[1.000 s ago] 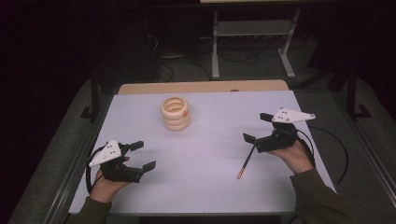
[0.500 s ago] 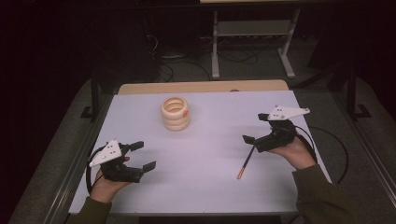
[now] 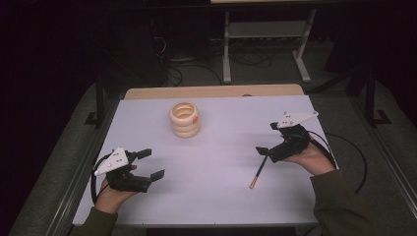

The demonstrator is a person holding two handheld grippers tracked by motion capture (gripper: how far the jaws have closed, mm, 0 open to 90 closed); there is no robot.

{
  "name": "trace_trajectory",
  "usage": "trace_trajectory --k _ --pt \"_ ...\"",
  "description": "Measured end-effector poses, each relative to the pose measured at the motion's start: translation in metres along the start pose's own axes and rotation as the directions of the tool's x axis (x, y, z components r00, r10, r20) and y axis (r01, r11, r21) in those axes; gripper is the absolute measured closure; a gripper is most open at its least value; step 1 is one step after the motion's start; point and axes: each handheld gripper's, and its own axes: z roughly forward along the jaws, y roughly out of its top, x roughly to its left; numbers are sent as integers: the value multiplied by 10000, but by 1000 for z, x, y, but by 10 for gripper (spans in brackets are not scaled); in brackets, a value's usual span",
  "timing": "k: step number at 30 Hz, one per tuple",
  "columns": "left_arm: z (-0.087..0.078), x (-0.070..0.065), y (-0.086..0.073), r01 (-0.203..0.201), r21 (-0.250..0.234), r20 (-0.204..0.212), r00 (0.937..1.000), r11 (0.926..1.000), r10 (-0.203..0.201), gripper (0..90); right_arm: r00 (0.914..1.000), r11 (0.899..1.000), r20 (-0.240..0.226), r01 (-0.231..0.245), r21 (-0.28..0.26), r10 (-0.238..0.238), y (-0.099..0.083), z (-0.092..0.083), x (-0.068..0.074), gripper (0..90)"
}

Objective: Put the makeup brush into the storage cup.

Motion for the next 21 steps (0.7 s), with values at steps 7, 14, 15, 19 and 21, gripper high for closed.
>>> trace_trajectory --k 7,14,15,19,21 --pt "0 0 0 -12 35 -10 10000 10000 12 118 9993 9974 -276 276 670 -258 -1 5 -1 0" --pt "0 0 0 -38 48 -5 10000 10000 38 119 9965 9860 -450 768 1478 -709 3 8 -2 0" --pt "0 0 0 -47 39 -14 10000 10000 48 119 9961 9841 -454 819 1576 -756 3 9 -2 0" --pt "0 1 1 -145 34 -6 9999 9999 145 119 9906 9701 -611 1321 2037 -1221 6 11 -3 43" --pt "0 0 1 -52 -22 -9 10000 10000 52 119 9905 9692 -687 1308 2088 -1189 7 11 -3 43"
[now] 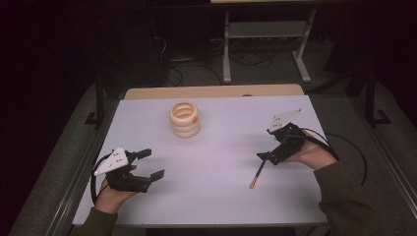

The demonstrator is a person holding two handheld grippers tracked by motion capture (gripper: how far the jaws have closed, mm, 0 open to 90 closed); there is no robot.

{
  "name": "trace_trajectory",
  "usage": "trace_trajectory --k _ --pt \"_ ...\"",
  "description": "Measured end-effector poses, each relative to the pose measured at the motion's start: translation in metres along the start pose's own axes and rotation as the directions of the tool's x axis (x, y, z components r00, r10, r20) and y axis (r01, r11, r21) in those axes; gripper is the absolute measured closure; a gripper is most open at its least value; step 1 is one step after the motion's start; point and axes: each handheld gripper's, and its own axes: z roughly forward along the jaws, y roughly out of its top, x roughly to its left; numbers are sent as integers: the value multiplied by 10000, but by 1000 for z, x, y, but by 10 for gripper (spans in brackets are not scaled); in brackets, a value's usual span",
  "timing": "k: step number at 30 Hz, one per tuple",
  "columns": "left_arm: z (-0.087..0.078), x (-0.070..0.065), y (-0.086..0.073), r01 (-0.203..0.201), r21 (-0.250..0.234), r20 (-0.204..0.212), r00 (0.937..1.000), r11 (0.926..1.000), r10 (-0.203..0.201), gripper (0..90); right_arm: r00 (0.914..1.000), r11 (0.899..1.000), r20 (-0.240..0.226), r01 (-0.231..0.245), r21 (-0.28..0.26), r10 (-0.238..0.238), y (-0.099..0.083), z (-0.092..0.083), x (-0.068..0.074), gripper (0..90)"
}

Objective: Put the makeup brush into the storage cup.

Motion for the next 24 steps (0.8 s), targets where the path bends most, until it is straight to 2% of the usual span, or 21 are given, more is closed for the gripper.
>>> trace_trajectory --k 8,10,16,20,21,24 --pt "0 -1 0 47 -44 -3 10000 10000 -47 119 9991 9978 -277 341 567 -326 0 4 -1 63" --pt "0 0 0 26 -42 3 10000 10000 -26 119 9991 9967 -325 309 747 -285 1 4 -1 68" --pt "0 -1 0 61 -45 -6 10000 10000 -61 119 9970 9924 -553 604 1069 -547 1 8 -3 128" --pt "1 -1 0 15 0 0 10000 10000 -15 119 9941 9855 -734 901 1440 -801 0 12 -3 134" --pt "1 -1 0 11 1 2 10000 10000 -11 119 9941 9851 -825 827 1507 -708 0 12 -2 134" --pt "1 -1 0 30 -2 8 10000 10000 -30 119 9925 9792 -873 996 1768 -852 0 14 -2 142"
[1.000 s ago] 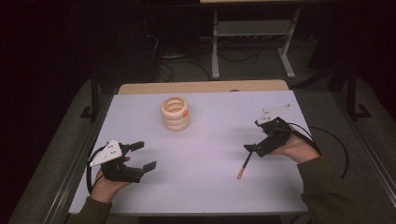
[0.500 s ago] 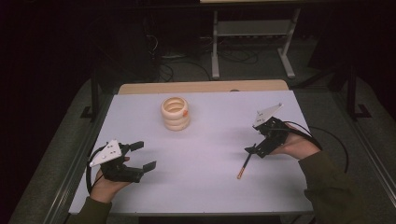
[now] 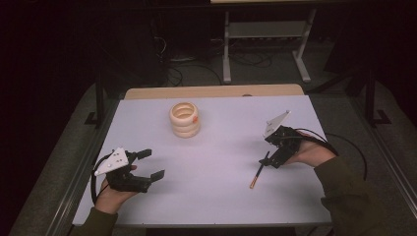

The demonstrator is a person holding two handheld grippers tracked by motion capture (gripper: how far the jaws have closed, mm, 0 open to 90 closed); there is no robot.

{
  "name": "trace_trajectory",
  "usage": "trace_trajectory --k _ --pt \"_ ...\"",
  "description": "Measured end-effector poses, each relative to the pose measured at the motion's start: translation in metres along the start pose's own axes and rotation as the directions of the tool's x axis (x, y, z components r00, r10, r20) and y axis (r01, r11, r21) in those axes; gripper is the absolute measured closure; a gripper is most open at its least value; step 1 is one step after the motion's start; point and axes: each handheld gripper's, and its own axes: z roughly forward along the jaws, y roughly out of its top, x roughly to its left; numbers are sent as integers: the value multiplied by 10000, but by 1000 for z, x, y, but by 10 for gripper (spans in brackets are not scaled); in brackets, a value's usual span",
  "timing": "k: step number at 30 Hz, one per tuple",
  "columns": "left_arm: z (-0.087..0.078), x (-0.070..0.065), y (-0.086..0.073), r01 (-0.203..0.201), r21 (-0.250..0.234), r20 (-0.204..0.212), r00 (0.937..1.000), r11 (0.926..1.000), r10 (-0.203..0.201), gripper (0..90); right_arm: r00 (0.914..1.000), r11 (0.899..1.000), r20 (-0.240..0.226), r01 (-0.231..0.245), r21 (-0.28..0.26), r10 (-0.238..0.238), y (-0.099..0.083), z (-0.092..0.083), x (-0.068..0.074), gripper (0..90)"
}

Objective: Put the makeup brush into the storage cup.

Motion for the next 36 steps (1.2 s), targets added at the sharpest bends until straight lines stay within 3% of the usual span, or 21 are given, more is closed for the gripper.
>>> trace_trajectory --k 15,24,36 --pt "0 0 0 25 37 25 10000 10000 -25 119 9971 9957 -579 532 754 -489 5 12 -1 198" --pt "0 0 0 10 60 25 10000 10000 -10 119 9931 9848 -934 850 1518 -713 5 24 3 220" --pt "0 0 0 20 55 26 10000 10000 -20 119 9867 9747 -1238 1274 1835 -1057 6 36 4 253"
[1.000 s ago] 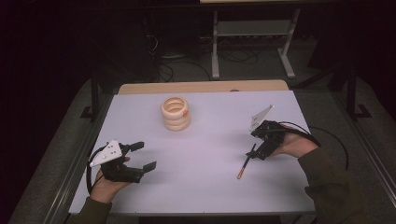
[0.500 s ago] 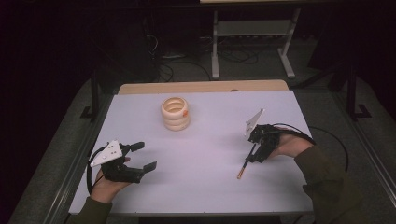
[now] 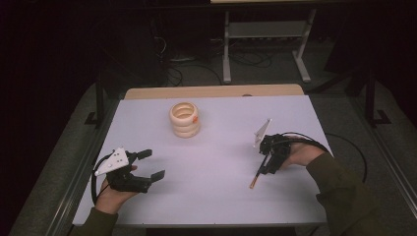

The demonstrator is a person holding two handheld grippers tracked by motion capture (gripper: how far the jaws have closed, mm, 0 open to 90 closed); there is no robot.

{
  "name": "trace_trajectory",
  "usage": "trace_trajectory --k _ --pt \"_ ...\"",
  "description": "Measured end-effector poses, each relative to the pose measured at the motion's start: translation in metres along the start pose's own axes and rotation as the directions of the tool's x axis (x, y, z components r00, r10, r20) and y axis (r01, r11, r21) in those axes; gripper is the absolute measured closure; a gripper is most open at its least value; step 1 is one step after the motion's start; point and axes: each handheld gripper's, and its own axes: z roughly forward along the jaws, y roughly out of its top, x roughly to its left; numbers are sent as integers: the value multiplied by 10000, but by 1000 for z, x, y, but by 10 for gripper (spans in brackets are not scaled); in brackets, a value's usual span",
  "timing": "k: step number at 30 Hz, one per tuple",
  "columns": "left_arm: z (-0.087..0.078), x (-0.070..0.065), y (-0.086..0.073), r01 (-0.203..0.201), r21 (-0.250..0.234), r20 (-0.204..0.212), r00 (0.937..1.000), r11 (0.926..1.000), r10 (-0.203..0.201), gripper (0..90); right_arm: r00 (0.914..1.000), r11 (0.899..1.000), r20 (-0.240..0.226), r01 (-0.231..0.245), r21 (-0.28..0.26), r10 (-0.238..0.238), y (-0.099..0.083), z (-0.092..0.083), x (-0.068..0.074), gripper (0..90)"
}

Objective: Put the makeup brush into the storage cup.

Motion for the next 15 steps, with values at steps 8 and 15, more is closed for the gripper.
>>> trace_trajectory --k 8,15 --pt "0 0 0 9 6 8 10000 10000 -9 119 9997 9996 -15 243 111 -243 2 4 1 265" --pt "0 0 0 6 8 3 10000 10000 -6 119 9994 9989 -93 333 329 -330 3 7 2 280"
